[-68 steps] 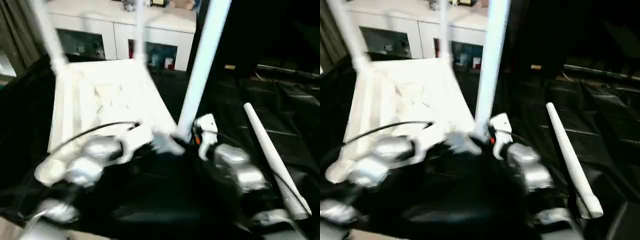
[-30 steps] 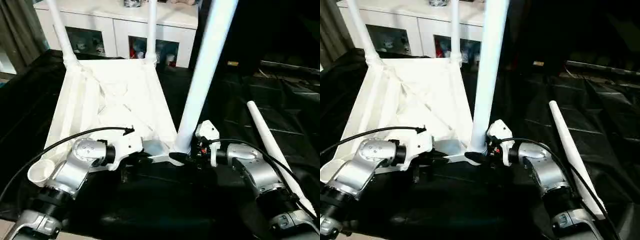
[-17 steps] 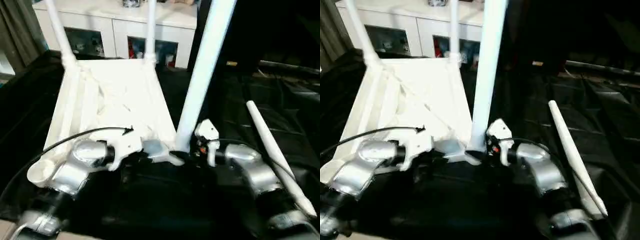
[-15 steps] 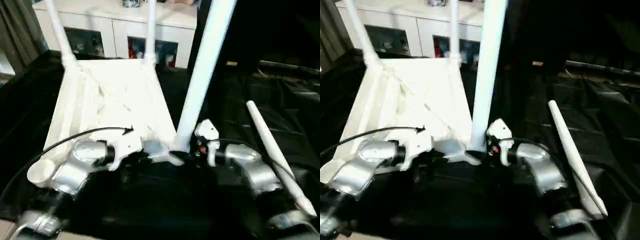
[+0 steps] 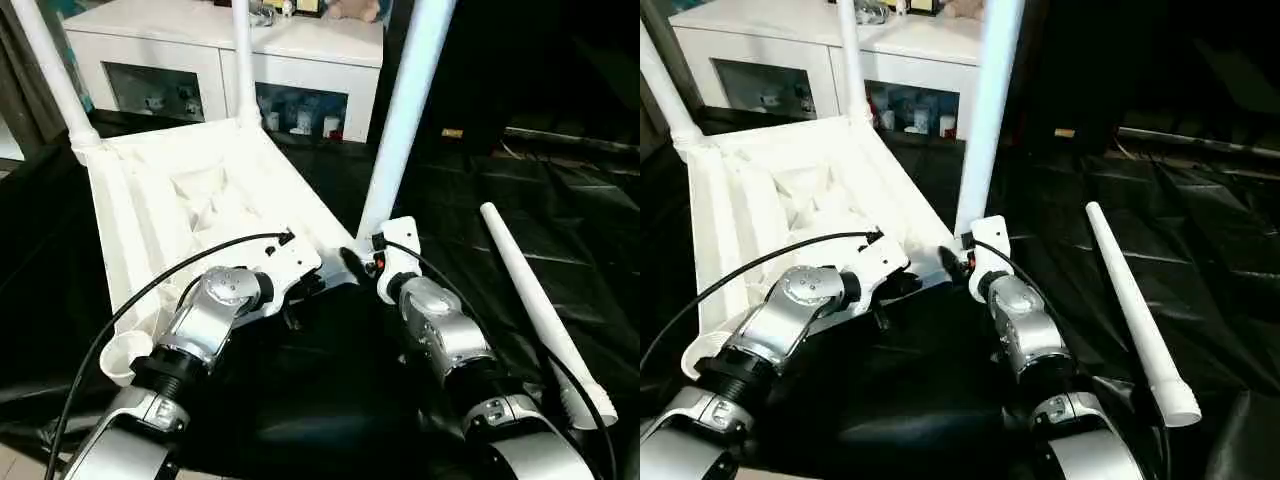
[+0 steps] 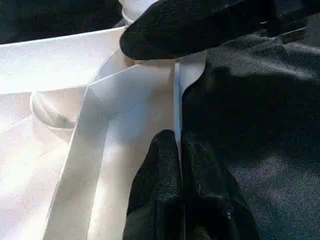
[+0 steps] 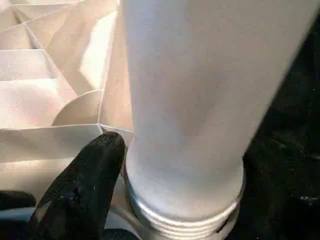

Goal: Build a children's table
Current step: Rotate leg to tighten

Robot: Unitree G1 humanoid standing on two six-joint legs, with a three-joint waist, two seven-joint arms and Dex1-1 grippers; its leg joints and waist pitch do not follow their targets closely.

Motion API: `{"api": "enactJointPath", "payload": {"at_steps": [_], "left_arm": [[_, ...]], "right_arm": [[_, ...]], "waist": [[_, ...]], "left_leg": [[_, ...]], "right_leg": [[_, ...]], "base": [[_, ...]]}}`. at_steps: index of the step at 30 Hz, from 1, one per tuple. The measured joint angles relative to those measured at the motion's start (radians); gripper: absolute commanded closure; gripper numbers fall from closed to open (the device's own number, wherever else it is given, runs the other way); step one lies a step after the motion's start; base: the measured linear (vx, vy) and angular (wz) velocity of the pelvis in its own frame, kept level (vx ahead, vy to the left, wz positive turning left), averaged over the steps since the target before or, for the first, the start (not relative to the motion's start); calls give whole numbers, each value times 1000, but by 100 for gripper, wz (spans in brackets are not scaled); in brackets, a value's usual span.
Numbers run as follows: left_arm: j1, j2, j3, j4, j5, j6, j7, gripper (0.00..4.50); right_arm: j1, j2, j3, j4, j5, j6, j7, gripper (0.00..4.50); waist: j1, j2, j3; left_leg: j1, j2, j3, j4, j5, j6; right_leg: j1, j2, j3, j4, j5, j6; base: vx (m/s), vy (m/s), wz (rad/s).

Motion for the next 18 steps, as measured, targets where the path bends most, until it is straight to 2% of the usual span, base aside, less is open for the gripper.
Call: {"api": "enactJointPath", "payload": {"at_steps": [2,6,12,18], "left_arm": [[6,23,4,-5,-4,-13,-10,450],[43,78,13,-46,-21,-60,-73,450],[99,153,17,-119,-69,-109,-207,450],[135,199,17,-177,-111,-112,-309,450]], "right_arm": [[0,-21,6,-2,2,-3,54,61],[35,-106,57,-46,6,-11,240,61],[100,-229,104,-148,16,-31,481,61],[112,-257,120,-181,40,-40,602,61]], "waist": [[0,0,0],[-1,-2,1],[8,-3,2],[10,-3,3]], "left_leg": [[-1,0,0,-2,0,0],[-2,0,0,-7,1,-1],[-4,1,0,-7,1,-1],[-7,1,0,-4,1,-1]], "right_leg": [[-3,0,0,0,1,1],[-7,1,-1,0,2,1],[-9,1,-1,-2,0,0],[-10,1,0,-3,-2,0]], "base": [[0,0,0],[0,0,0],[0,0,0],[0,0,0]]}}
